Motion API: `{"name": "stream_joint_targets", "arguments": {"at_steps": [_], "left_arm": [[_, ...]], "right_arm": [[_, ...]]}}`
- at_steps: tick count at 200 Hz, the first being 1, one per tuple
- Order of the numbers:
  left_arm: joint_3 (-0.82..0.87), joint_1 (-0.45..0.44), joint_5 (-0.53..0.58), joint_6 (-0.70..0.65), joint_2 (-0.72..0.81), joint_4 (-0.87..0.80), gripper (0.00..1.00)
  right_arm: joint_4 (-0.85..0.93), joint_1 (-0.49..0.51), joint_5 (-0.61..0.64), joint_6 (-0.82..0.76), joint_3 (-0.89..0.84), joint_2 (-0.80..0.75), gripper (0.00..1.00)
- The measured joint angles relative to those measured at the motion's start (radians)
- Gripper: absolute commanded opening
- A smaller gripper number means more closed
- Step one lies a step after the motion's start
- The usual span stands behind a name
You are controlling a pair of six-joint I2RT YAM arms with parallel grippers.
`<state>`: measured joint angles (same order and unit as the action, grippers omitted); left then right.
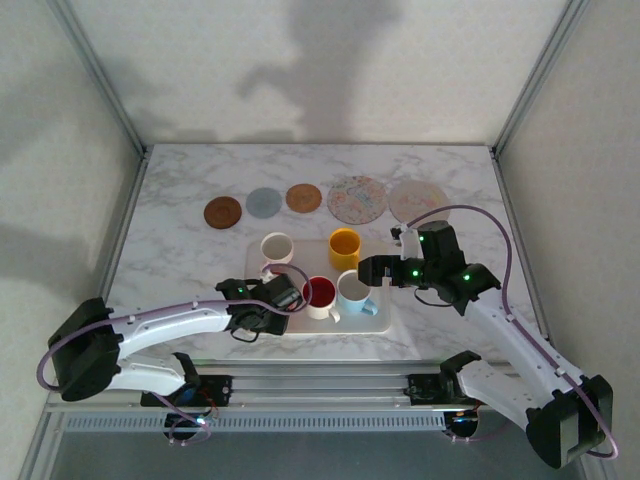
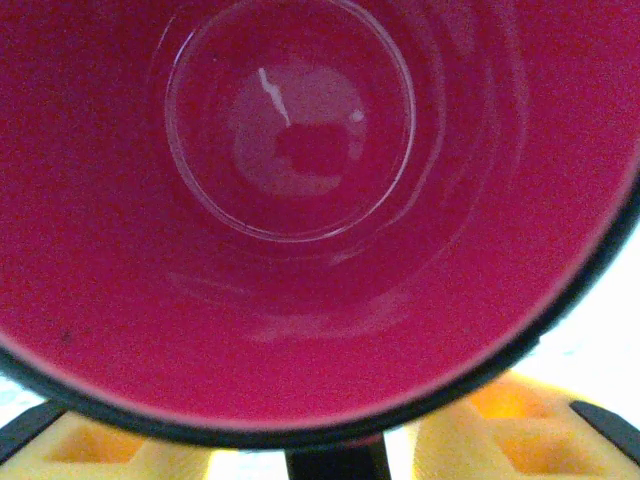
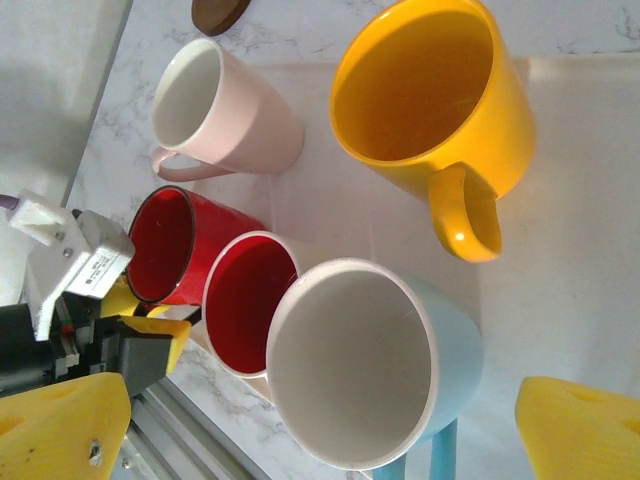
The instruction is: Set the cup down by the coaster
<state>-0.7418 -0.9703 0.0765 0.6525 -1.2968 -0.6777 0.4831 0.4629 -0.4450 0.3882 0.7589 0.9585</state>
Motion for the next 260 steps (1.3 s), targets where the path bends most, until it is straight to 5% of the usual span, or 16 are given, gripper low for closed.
{"name": "stream_joint_targets", "arguments": {"at_steps": [181,260], "left_arm": [[0.0,-0.004,0.029,0.005,-0.029,0.008,0.0],[-0.023,-0.062,0.018,0.006,-0.007,-0.062,0.0]], "right_arm": [[0.0,0.0,0.006,-0.002,0.0,-0.011,0.99],[0.0,0.0,0.007,-0.003,0.0,-0.011,0.99]]}}
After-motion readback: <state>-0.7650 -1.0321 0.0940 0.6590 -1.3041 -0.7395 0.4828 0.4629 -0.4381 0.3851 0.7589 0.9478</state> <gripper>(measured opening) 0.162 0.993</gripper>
